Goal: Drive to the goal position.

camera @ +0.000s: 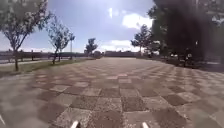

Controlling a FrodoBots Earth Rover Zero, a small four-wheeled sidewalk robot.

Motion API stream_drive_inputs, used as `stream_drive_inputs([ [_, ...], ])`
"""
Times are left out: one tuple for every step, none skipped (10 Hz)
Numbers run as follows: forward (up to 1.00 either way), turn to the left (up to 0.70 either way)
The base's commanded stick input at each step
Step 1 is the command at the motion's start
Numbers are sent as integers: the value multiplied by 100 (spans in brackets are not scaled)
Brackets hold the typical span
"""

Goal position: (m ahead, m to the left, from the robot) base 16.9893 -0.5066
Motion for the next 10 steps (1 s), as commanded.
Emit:
stream_drive_inputs([
  [100,0],
  [100,0],
  [100,0],
  [100,0],
  [100,0],
  [100,0],
  [100,0],
  [100,0],
  [100,0],
  [100,0],
])
